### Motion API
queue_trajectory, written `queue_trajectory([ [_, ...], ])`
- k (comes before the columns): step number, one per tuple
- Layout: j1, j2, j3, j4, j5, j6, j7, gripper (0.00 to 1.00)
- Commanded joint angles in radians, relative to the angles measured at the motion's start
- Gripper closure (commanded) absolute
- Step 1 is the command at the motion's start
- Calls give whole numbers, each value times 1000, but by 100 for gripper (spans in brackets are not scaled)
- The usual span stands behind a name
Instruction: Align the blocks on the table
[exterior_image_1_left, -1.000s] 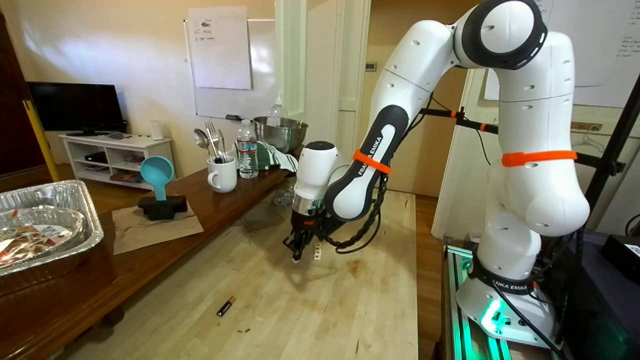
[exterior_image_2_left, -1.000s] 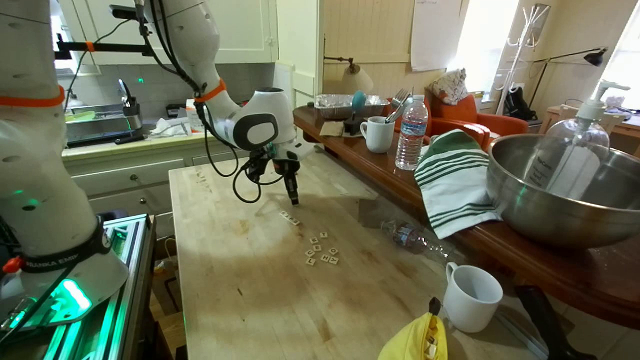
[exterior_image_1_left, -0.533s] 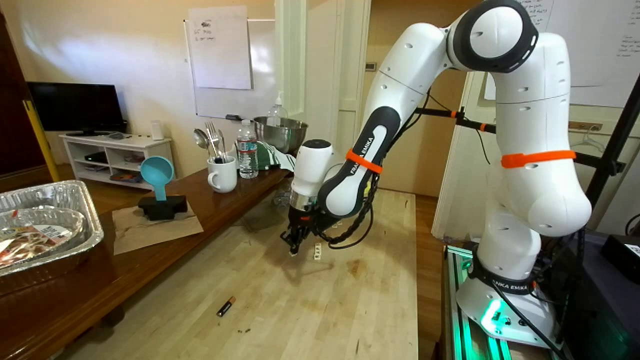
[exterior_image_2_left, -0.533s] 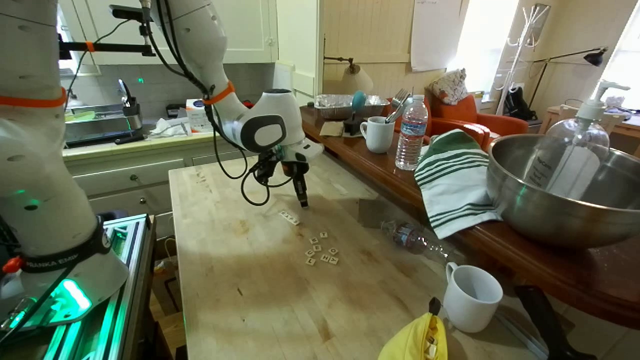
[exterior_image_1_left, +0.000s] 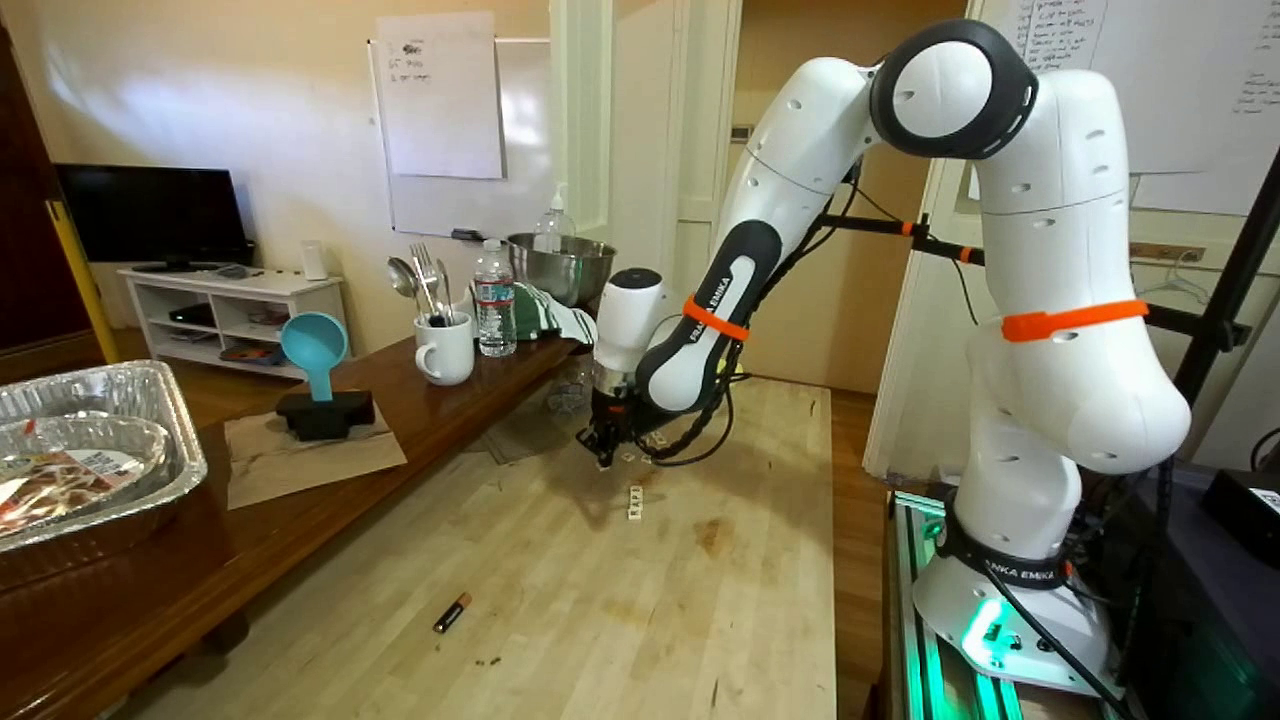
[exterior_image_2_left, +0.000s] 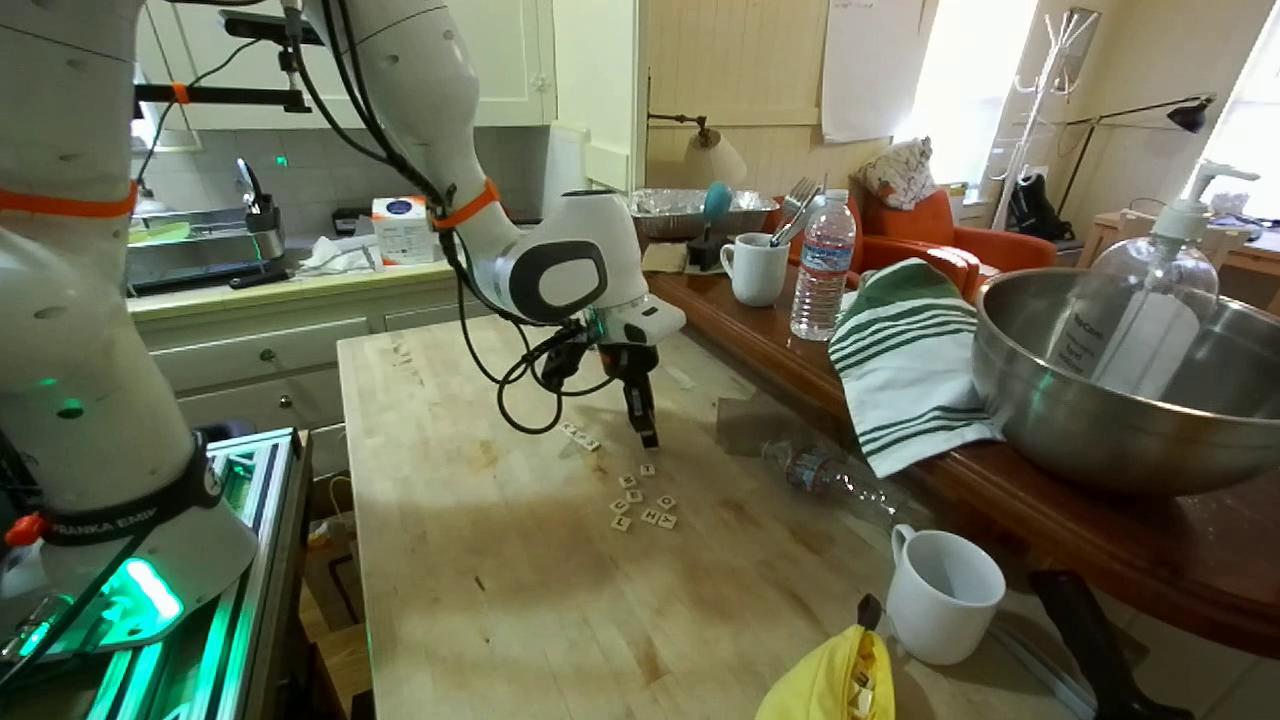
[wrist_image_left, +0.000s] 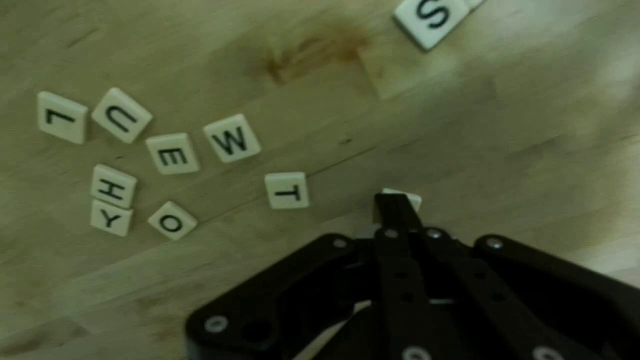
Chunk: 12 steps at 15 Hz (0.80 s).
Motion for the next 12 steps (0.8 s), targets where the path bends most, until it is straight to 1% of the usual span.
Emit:
queue_trajectory([
  [1, 64, 40, -109, 36, -101, -94, 116, 100],
  [2, 68, 36, -120, 39, -126, -115, 141, 100],
  [6, 35, -48, -68, 2, -159, -183, 137, 100],
  [8, 43, -103, -53, -30, -207, -190, 145, 100],
  [10, 29, -161, -10, -69, -234, -187, 123, 100],
  [12, -2, -205, 53, -102, -227, -194, 67, 100],
])
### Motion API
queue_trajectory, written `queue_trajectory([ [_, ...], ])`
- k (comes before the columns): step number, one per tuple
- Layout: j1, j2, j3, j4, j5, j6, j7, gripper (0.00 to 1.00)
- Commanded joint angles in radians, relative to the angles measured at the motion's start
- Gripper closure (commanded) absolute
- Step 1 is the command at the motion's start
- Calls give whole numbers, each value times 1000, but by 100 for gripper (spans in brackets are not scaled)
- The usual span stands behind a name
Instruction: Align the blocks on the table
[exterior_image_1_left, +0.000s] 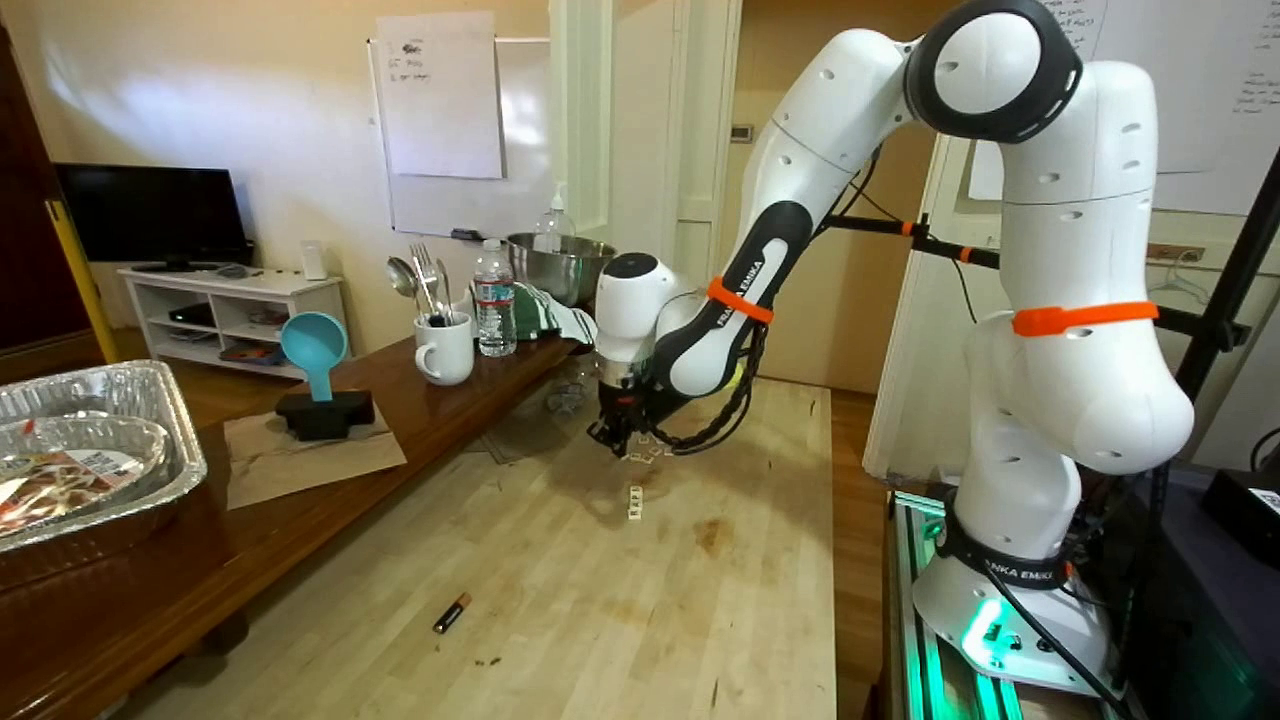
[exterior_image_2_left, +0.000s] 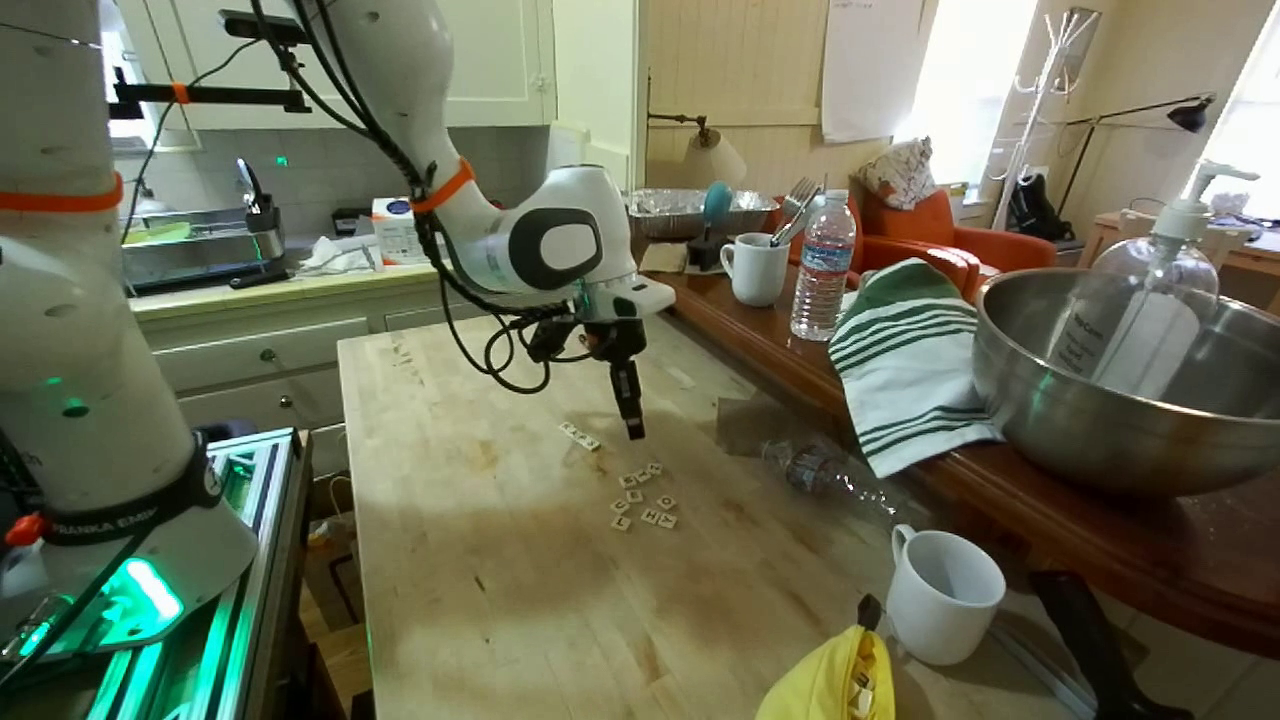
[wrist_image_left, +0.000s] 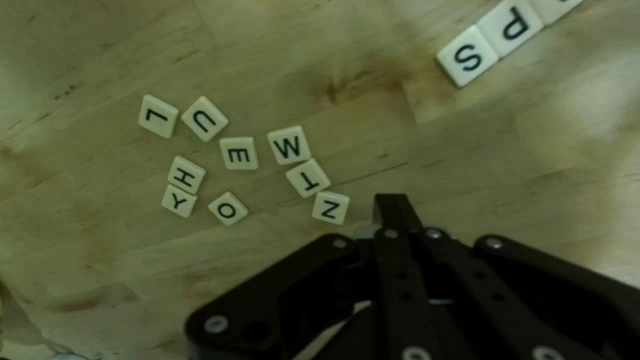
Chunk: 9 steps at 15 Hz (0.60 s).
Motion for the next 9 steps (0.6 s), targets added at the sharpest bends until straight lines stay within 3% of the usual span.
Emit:
queue_trajectory([
  [1, -62, -122, 115, -96, 1, -36, -108, 100],
  [3, -104, -148, 191, -125, 85, -53, -249, 100],
  [4, -74, -157, 178, -141, 142, -52, -327, 100],
  [5, -83, -168, 200, -151, 184, -60, -395, 74],
  [6, -128, -175, 262, -162, 228, -67, -464, 73],
  [9, -163, -186, 306, -161, 308, -97, -625, 53],
])
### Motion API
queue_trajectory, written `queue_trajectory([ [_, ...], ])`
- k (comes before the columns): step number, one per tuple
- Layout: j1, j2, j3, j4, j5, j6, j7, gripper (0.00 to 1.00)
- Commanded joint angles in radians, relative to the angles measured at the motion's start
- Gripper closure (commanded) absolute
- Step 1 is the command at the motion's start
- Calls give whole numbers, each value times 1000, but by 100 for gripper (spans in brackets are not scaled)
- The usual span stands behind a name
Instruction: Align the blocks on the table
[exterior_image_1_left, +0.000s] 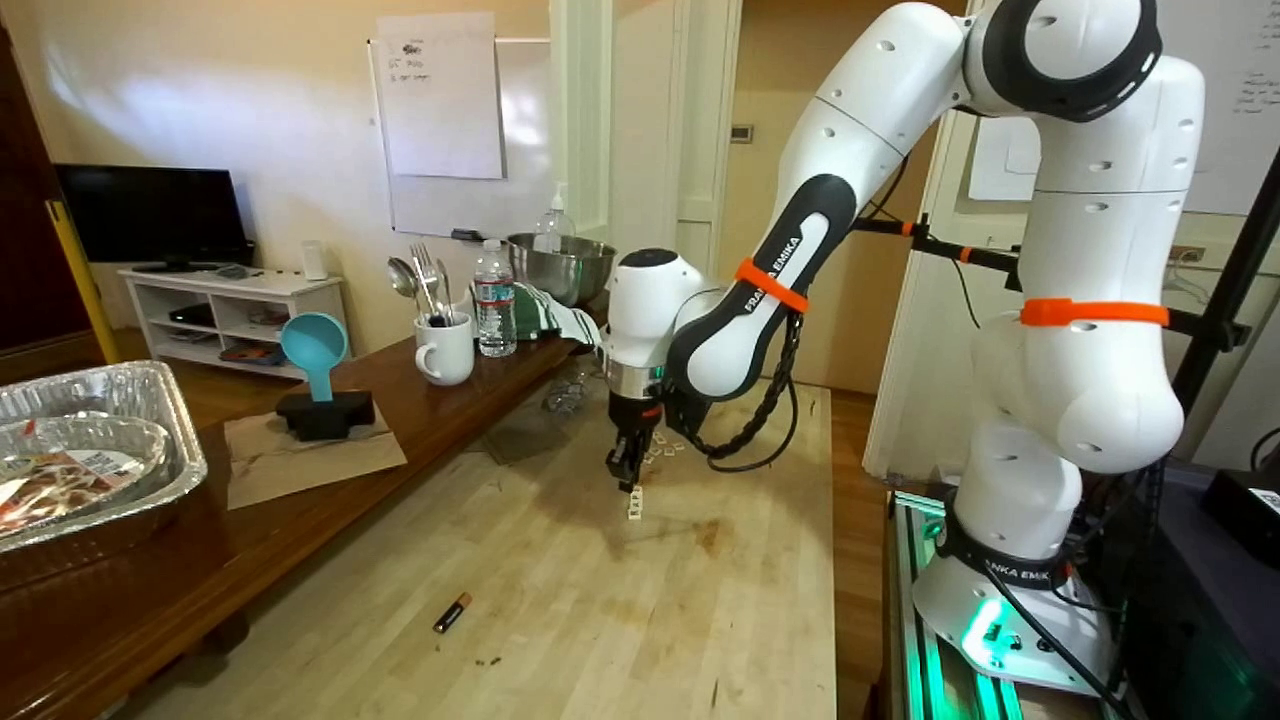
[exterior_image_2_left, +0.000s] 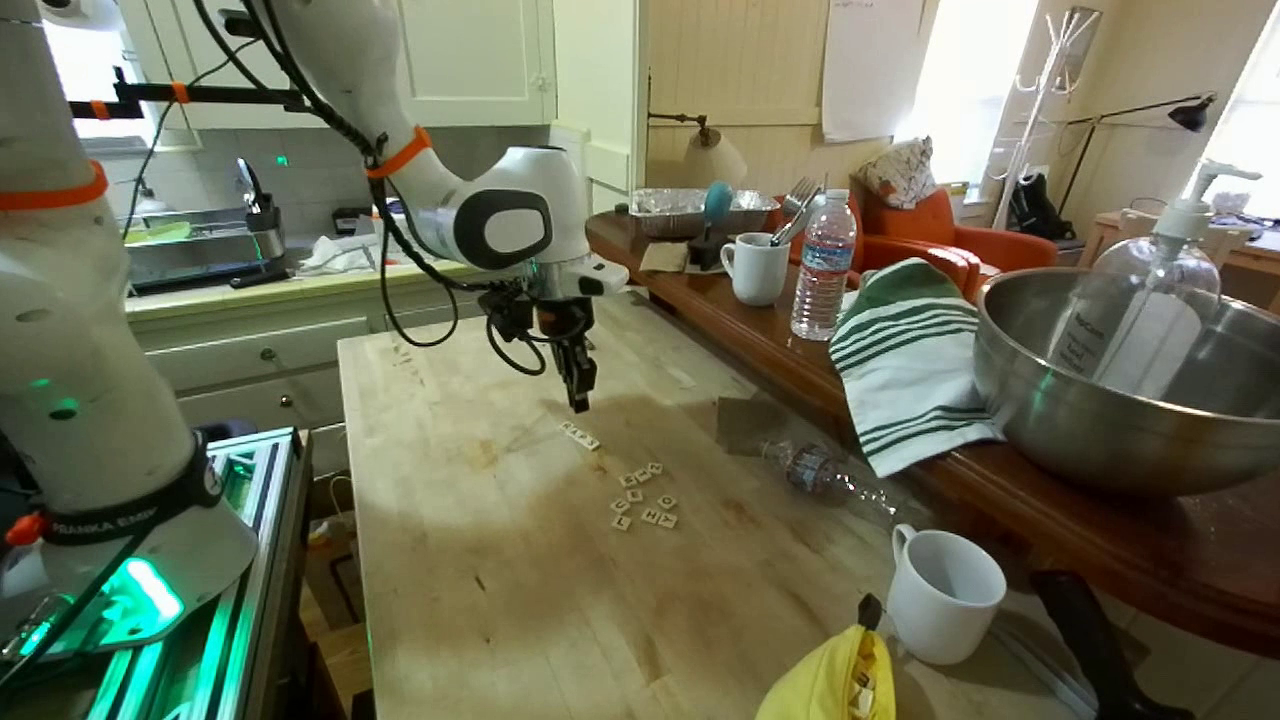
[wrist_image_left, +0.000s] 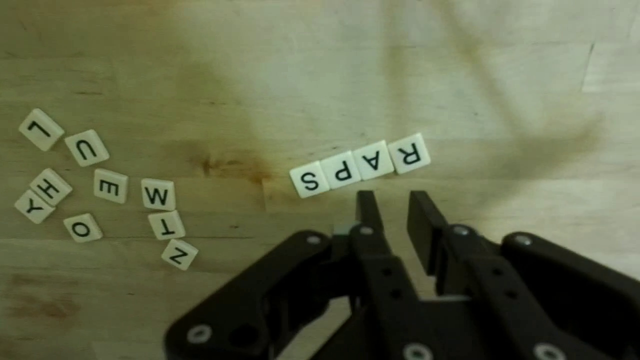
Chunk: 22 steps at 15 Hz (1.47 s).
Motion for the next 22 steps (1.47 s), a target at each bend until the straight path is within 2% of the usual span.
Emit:
queue_trajectory([
  [1, -64, -41, 68, -18, 106, -65, -204, 46],
  [4, -93, -41, 86, -3, 157, -104, -335, 24],
  [7, -110, -40, 89, 6, 148, -125, -400, 1],
  [12, -120, -27, 91, 7, 123, -89, -390, 0],
  [22, -120, -27, 93, 7, 123, -89, -390, 0],
])
